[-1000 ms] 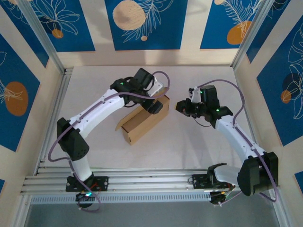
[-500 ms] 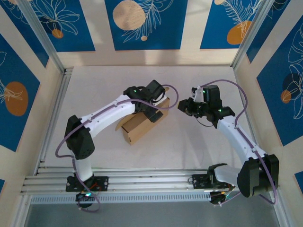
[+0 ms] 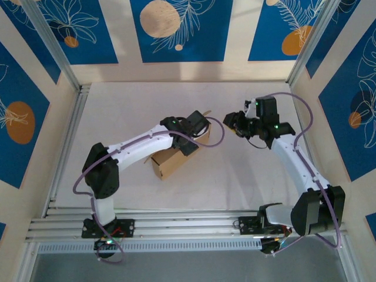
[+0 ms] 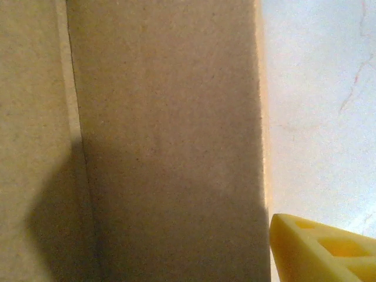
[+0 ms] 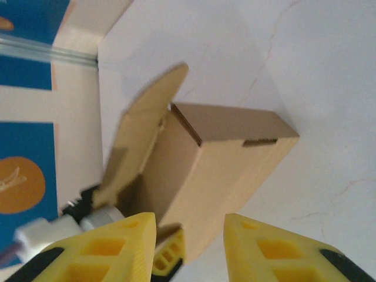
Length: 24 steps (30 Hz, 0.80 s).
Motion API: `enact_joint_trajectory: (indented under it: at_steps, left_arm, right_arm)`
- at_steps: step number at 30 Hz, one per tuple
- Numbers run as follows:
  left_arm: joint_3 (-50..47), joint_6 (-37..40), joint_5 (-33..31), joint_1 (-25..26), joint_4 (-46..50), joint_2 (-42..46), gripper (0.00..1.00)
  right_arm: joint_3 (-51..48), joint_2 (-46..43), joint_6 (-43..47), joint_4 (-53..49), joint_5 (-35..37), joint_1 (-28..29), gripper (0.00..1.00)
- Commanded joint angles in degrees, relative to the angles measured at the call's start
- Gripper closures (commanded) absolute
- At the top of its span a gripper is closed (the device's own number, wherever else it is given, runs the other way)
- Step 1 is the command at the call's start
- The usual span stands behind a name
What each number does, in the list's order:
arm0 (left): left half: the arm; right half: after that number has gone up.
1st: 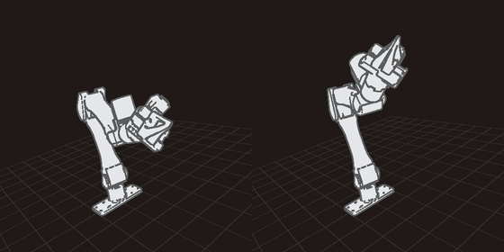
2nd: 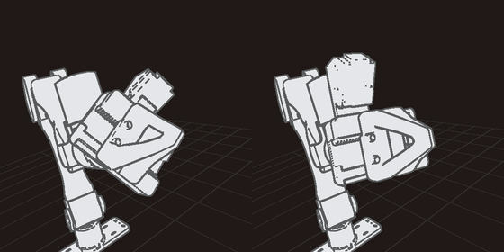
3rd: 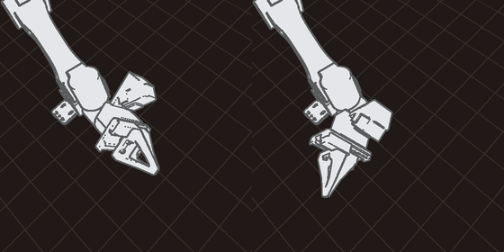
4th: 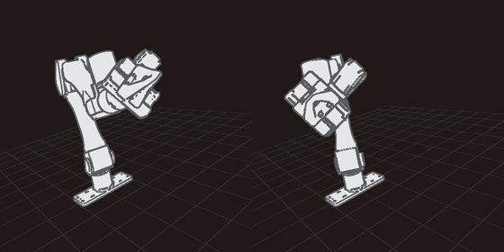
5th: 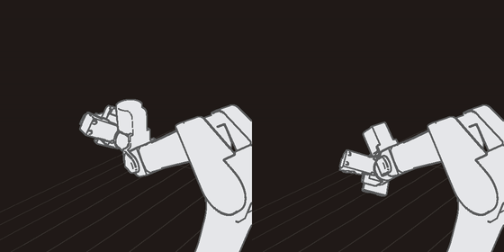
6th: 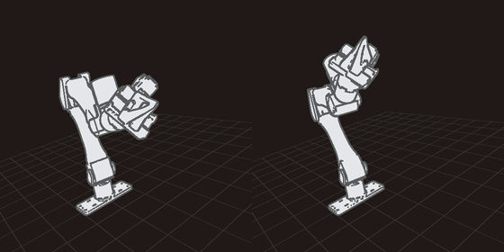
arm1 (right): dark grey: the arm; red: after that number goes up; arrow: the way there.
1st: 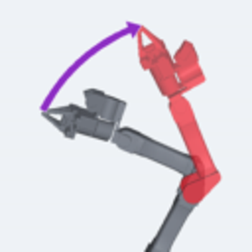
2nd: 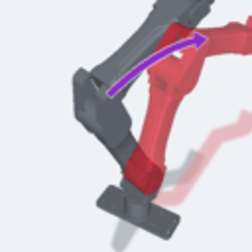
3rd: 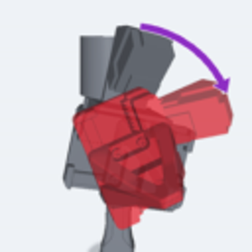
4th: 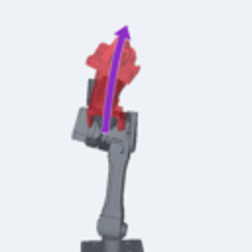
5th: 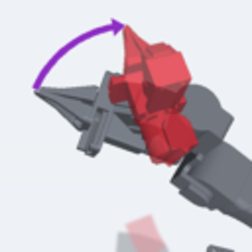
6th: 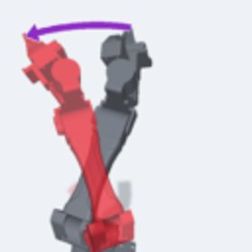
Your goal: Fold the paper box
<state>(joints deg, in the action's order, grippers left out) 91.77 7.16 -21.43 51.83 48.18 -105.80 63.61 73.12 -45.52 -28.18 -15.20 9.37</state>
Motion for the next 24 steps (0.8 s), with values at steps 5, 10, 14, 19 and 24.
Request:
enact_joint_trajectory:
  at_steps: [5,10,14,19,24]
  left_arm:
    - [-3.14,11.34,6.75,-0.47,-1.13,3.39,0.31]
    - [-2.95,17.18,14.64,-1.76,-0.54,3.84,0.36]
    - [-5.4,20.42,19.55,-3.3,-3.9,4.86,0.43]
    - [-7.77,23.52,25.96,-4.46,-6.17,4.63,0.37]
    - [-7.15,25.09,25.32,-4.84,-6.71,4.02,0.35]
  right_arm:
    - [12.13,2.74,15.13,-11.76,5.6,1.61,0.54]
    - [14.28,3.6,32.03,-10.79,11.38,2.03,0.62]
    - [11.26,3.43,45.98,-8.2,3.75,2.03,0.62]
    - [-0.08,-3.07,59.16,7.02,-1.0,1.54,0.59]
    - [-5.81,-8.47,78.62,11.7,-10.85,-1.71,0.52]
